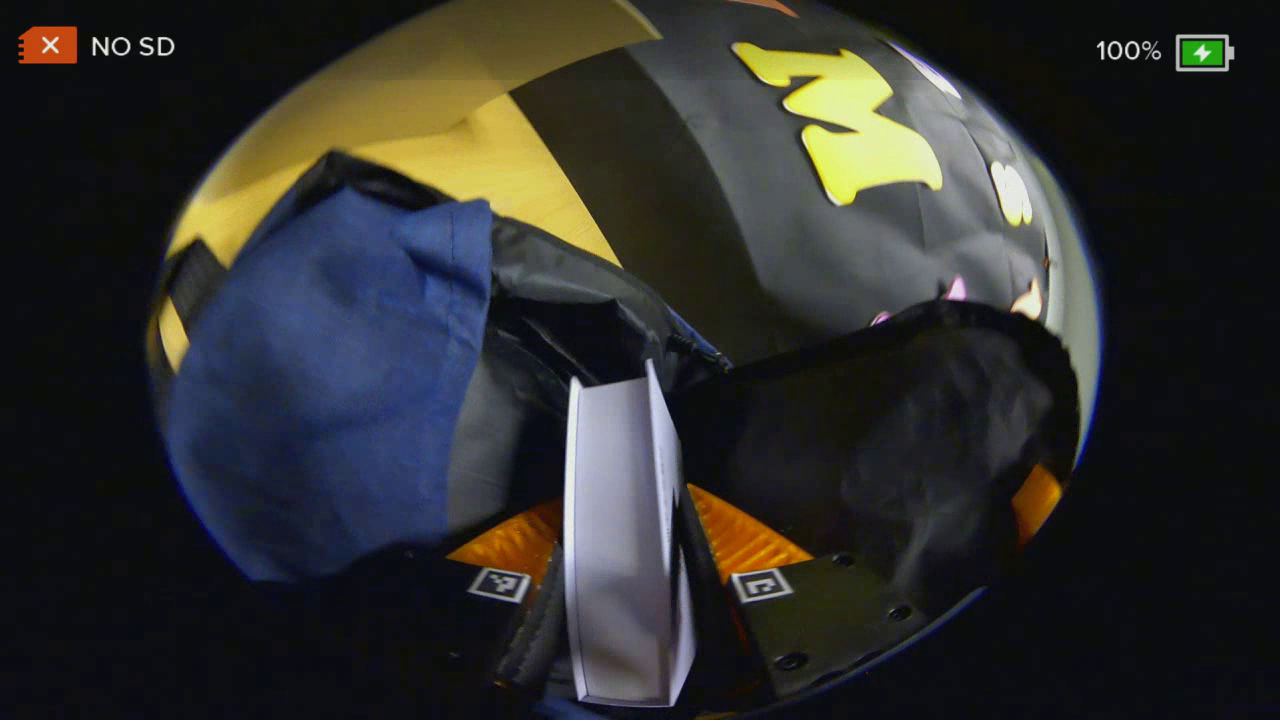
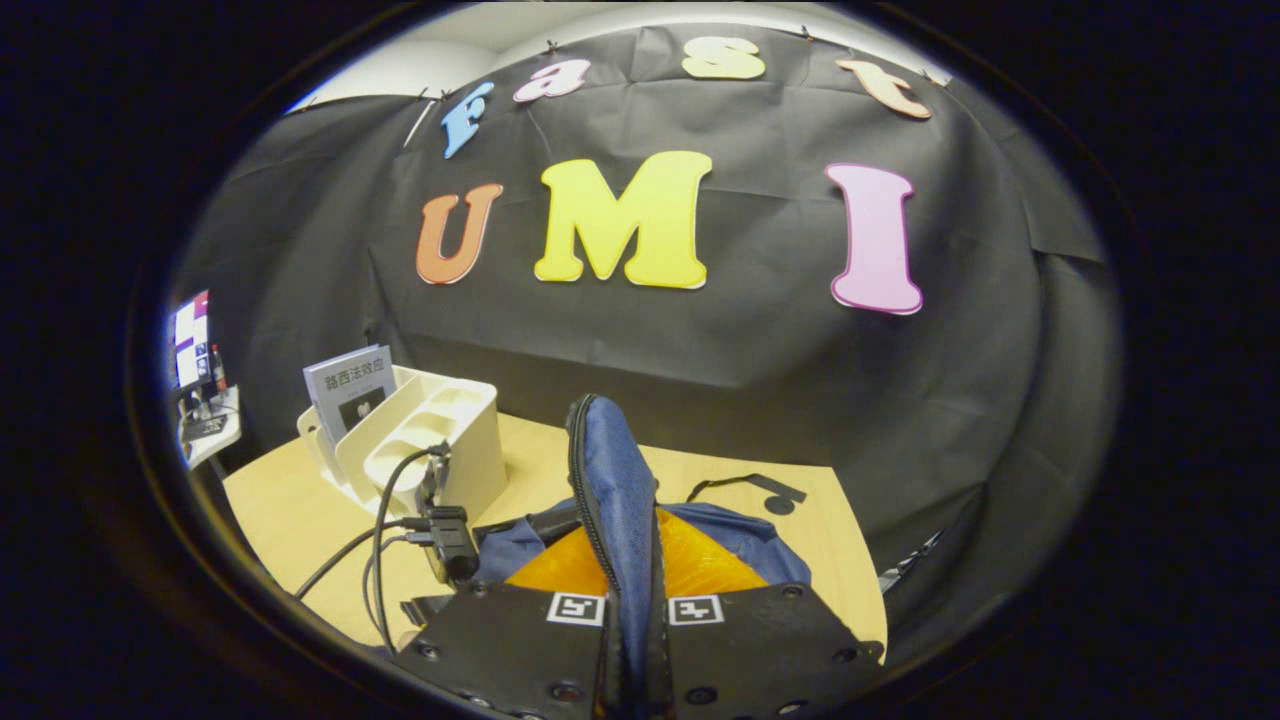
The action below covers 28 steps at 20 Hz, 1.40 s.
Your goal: Open the schoolbag, grab two books from the bookshelf and put them into the schoolbag.
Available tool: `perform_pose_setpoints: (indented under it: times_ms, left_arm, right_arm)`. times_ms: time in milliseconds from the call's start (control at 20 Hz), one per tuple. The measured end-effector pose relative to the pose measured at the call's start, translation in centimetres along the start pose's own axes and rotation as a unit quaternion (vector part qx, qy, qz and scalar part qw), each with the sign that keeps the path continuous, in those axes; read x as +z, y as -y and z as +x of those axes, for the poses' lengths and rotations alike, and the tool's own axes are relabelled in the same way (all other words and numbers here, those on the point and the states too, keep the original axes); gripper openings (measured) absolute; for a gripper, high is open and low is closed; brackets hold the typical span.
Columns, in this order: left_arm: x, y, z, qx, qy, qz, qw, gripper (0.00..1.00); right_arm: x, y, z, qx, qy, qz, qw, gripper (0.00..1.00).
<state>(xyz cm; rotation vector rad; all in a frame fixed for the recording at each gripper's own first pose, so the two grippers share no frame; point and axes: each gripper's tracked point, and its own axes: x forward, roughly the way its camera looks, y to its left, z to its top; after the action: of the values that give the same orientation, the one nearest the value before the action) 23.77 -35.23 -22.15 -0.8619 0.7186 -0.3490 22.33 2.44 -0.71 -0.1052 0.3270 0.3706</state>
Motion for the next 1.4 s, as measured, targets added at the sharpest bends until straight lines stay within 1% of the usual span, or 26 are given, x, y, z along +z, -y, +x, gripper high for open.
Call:
perform_pose_setpoints:
  times_ms: [50, 100, 150, 200, 250, 300, 350, 450, 500, 550, 650, 700, 750, 800, 850, 900, 1000, 1050, 1150, 1200, 1250, 1300, 1400]
  left_arm:
    - [-0.1, 0.4, -0.3, 0.006, -0.003, 0.028, 1.000, 0.75]
    - [0.2, 0.1, -0.7, 0.026, -0.003, 0.059, 0.998, 0.77]
    - [0.5, 0.1, -0.5, 0.038, -0.004, 0.090, 0.995, 0.83]
    - [0.6, 0.1, -0.8, 0.044, -0.007, 0.112, 0.993, 0.85]
    - [0.6, 0.0, -0.8, 0.047, -0.012, 0.120, 0.992, 0.87]
    - [0.7, 0.0, -1.0, 0.048, -0.014, 0.124, 0.991, 0.87]
    - [1.0, -0.3, -0.9, 0.058, -0.017, 0.134, 0.989, 0.88]
    - [2.2, -0.8, -1.7, 0.079, -0.005, 0.174, 0.982, 0.88]
    - [2.7, -0.9, -2.4, 0.084, -0.002, 0.190, 0.978, 0.88]
    - [3.1, -0.8, -3.3, 0.085, -0.001, 0.204, 0.975, 0.88]
    - [4.2, -0.4, -5.2, 0.083, 0.006, 0.227, 0.970, 0.88]
    - [5.1, -0.3, -6.2, 0.085, 0.014, 0.239, 0.967, 0.88]
    - [5.8, -0.5, -7.3, 0.090, 0.021, 0.249, 0.964, 0.88]
    - [6.6, -0.6, -8.2, 0.092, 0.030, 0.259, 0.961, 0.88]
    - [7.3, -0.6, -9.3, 0.092, 0.037, 0.269, 0.958, 0.88]
    - [8.1, -0.7, -10.2, 0.096, 0.044, 0.278, 0.955, 0.88]
    - [9.5, -1.4, -12.3, 0.113, 0.058, 0.302, 0.945, 0.88]
    - [10.2, -1.5, -13.3, 0.114, 0.066, 0.314, 0.940, 0.88]
    - [11.7, -1.4, -15.5, 0.113, 0.084, 0.323, 0.936, 0.88]
    - [12.5, -1.6, -16.7, 0.116, 0.096, 0.330, 0.932, 0.88]
    - [13.5, -1.8, -17.8, 0.124, 0.111, 0.340, 0.926, 0.88]
    - [14.7, -1.8, -19.1, 0.130, 0.129, 0.351, 0.918, 0.88]
    - [16.4, -1.4, -21.6, 0.129, 0.163, 0.367, 0.907, 0.88]
  right_arm:
    - [-0.3, 0.0, 0.2, -0.002, -0.001, 0.001, 1.000, 0.09]
    - [-0.5, 0.1, 0.3, -0.002, -0.002, 0.006, 1.000, 0.09]
    - [-0.8, 0.3, 0.4, -0.004, -0.005, 0.011, 1.000, 0.09]
    - [-1.0, 0.6, 0.5, -0.007, -0.006, 0.015, 1.000, 0.09]
    - [-1.4, 0.9, 0.4, -0.011, -0.007, 0.018, 1.000, 0.09]
    - [-1.6, 1.1, 0.3, -0.014, -0.007, 0.020, 1.000, 0.09]
    - [-1.8, 1.2, 0.3, -0.016, -0.005, 0.023, 1.000, 0.09]
    - [-2.2, 1.5, 0.1, -0.026, -0.004, 0.027, 0.999, 0.09]
    - [-2.2, 1.7, 0.1, -0.031, -0.001, 0.029, 0.999, 0.12]
    - [-2.3, 1.7, 0.0, -0.032, 0.000, 0.031, 0.999, 0.09]
    - [-2.5, 1.7, -0.2, -0.035, 0.002, 0.035, 0.999, 0.09]
    - [-2.4, 1.9, -0.3, -0.037, 0.004, 0.037, 0.999, 0.05]
    - [-2.6, 2.0, -0.4, -0.038, 0.005, 0.038, 0.999, 0.09]
    - [-2.8, 2.2, -0.4, -0.041, 0.004, 0.042, 0.998, 0.09]
    - [-2.9, 2.4, -0.4, -0.042, 0.007, 0.049, 0.998, 0.05]
    - [-2.8, 2.5, -0.4, -0.041, 0.009, 0.057, 0.997, 0.09]
    - [-3.3, 2.7, -0.3, -0.044, 0.013, 0.065, 0.997, 0.09]
    - [-3.4, 3.0, -0.4, -0.049, 0.015, 0.066, 0.996, 0.10]
    - [-3.6, 3.1, -0.6, -0.051, 0.022, 0.064, 0.996, 0.10]
    - [-3.7, 3.1, -0.6, -0.053, 0.024, 0.064, 0.996, 0.06]
    - [-3.9, 3.1, -0.5, -0.055, 0.024, 0.066, 0.996, 0.06]
    - [-4.1, 3.0, -0.2, -0.055, 0.023, 0.064, 0.996, 0.09]
    - [-4.7, 2.7, 0.2, -0.060, 0.012, 0.050, 0.997, 0.09]
